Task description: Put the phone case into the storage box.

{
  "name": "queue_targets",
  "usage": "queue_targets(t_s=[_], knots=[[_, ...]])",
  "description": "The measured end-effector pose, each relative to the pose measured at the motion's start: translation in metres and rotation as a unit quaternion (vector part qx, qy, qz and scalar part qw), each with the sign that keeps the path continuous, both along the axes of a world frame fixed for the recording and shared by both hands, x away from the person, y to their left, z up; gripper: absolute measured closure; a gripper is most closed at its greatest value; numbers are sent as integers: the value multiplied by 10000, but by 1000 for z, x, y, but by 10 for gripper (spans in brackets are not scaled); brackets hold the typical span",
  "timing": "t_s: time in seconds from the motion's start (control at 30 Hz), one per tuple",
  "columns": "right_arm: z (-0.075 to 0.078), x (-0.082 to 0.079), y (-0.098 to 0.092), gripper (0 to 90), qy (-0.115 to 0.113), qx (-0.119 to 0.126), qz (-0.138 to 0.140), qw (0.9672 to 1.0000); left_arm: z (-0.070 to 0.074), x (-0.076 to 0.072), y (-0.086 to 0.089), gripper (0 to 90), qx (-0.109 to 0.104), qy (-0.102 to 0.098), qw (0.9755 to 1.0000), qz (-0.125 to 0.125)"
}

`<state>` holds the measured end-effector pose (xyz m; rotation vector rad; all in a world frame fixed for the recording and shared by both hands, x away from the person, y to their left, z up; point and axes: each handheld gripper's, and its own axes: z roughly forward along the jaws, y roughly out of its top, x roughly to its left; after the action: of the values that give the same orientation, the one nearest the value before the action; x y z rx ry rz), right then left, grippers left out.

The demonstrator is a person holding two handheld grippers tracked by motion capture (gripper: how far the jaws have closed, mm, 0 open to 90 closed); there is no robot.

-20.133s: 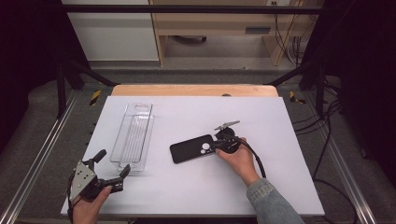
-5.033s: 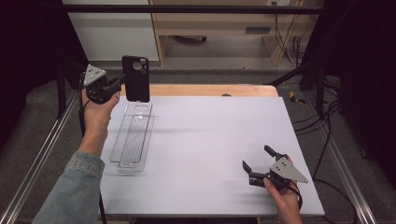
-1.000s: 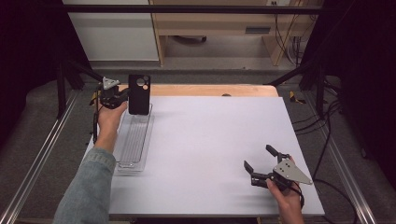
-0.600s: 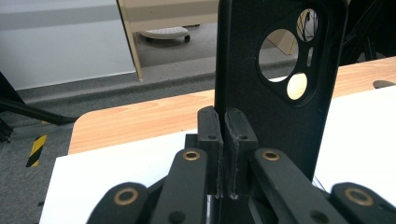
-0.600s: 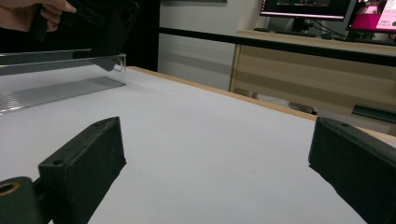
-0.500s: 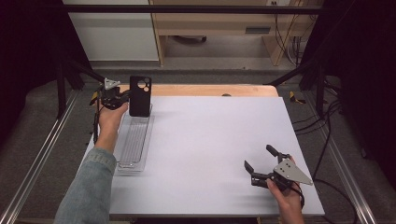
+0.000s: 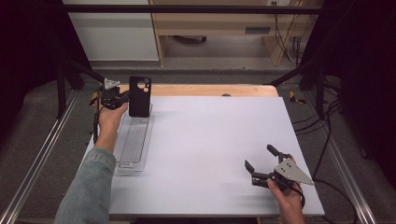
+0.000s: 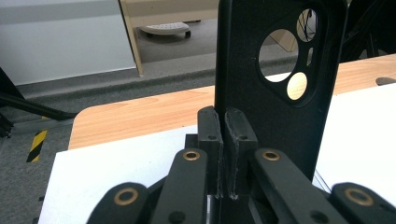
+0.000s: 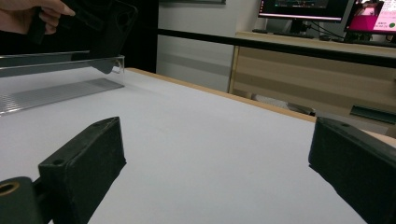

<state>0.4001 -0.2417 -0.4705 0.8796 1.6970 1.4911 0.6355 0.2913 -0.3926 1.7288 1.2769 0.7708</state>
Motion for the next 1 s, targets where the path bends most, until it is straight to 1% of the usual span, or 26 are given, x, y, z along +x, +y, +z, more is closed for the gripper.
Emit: queue_targets(t_s=[0.17, 0.4, 0.57, 0.73, 1.0], knots=[[1, -1, 0, 39, -44, -5, -7, 10000, 1, 0, 1, 861, 33, 16, 10000, 1], [2, -1, -1, 39, -48, 21, -30, 10000, 1, -1, -1, 862, 107, 57, 9999, 16], [2, -1, -2, 39, -49, 22, -28, 10000, 0, 0, -1, 861, 117, 81, 9999, 16], [2, -1, -2, 39, -64, 16, -27, 10000, -3, 1, -2, 861, 154, 160, 9997, 47], [2, -1, -2, 39, -57, 4, -19, 10000, -3, 2, -3, 861, 187, 174, 9997, 38]])
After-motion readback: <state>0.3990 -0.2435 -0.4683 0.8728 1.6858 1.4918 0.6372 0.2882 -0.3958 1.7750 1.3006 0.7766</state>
